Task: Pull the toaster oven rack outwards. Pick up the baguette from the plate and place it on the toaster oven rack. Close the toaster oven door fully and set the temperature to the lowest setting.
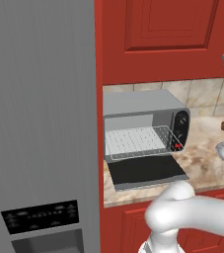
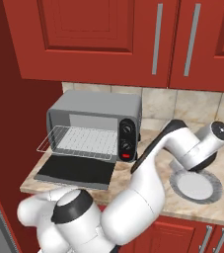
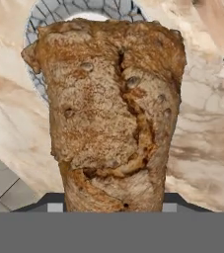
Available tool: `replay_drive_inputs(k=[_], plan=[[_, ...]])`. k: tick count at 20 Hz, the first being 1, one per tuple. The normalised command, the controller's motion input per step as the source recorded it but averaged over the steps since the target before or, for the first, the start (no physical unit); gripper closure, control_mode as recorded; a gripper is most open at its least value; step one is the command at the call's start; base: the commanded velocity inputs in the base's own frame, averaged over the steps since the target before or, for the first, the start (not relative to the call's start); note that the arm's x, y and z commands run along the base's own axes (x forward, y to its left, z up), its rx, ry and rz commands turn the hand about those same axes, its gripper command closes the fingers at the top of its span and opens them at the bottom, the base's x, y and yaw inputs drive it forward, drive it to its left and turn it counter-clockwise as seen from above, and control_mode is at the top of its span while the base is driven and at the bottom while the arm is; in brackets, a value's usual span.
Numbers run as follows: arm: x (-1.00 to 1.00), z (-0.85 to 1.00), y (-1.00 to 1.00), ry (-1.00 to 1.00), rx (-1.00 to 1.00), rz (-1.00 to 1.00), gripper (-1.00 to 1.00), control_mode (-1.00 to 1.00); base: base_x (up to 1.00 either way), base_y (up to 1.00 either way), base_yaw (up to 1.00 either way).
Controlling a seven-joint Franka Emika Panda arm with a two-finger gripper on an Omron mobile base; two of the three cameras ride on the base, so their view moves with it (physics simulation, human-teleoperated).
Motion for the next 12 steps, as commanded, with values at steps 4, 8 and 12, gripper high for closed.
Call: replay_drive_inputs(k=[4,8,12], plan=[[-0.41,0.23,0.82,-0.07,-0.18,0.24,1.0,-1.0,0.0,0.0,0.0],[-0.41,0.35,0.67,-0.01,-0.19,0.22,1.0,-1.0,0.0,0.0,0.0],[-0.23,0.37,0.55,0.0,-0.11,0.17,1.0,-1.0,0.0,0.0,0.0]])
